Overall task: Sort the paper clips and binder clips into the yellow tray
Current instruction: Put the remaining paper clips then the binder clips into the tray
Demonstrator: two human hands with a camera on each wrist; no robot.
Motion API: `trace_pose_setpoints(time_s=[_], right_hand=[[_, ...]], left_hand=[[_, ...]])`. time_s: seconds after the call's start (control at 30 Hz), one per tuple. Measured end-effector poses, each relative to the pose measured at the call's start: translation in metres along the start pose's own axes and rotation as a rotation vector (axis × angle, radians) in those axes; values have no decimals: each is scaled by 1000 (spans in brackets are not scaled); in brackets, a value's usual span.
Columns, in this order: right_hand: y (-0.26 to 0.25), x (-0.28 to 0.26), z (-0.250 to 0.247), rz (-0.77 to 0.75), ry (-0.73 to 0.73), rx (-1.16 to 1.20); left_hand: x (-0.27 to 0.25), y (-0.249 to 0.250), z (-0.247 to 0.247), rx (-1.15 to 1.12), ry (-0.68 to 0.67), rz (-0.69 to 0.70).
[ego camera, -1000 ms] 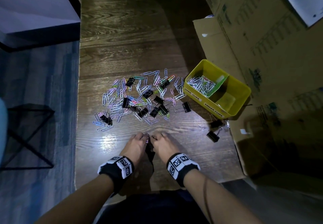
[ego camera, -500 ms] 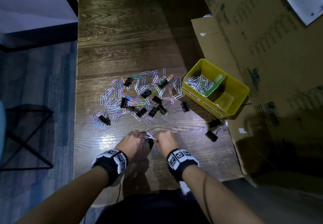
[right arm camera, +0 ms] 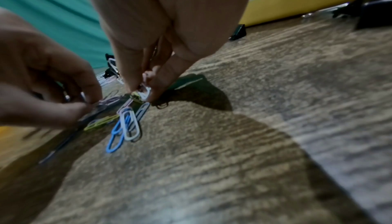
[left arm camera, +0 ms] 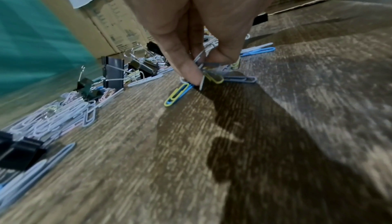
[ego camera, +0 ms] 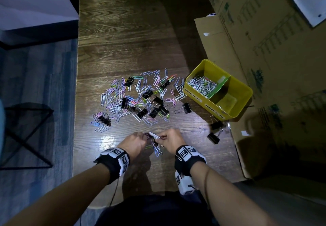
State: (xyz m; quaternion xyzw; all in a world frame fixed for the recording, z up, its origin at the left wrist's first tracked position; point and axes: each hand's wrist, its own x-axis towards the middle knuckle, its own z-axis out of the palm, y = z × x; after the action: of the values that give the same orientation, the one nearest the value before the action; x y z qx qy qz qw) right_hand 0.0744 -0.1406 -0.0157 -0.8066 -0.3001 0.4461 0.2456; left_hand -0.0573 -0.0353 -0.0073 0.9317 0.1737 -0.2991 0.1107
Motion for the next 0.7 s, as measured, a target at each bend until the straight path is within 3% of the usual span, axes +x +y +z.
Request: trace_pose_setpoints(time_s=[0.23,0.37,0.53,0.7], right_hand=[[8,2,-13,70,77,339],[13,0,-31,76,177,503],[6,-13,-72,26,292,625],[-17,-20,-125,-93,451,761]], left_hand=[[5,-19,-5,-189,129,-5],[3,-33,-20,-503,245,-56],[14,-31,-59,-1082,194,-215],[46,7,-138,-1332,316,-80]])
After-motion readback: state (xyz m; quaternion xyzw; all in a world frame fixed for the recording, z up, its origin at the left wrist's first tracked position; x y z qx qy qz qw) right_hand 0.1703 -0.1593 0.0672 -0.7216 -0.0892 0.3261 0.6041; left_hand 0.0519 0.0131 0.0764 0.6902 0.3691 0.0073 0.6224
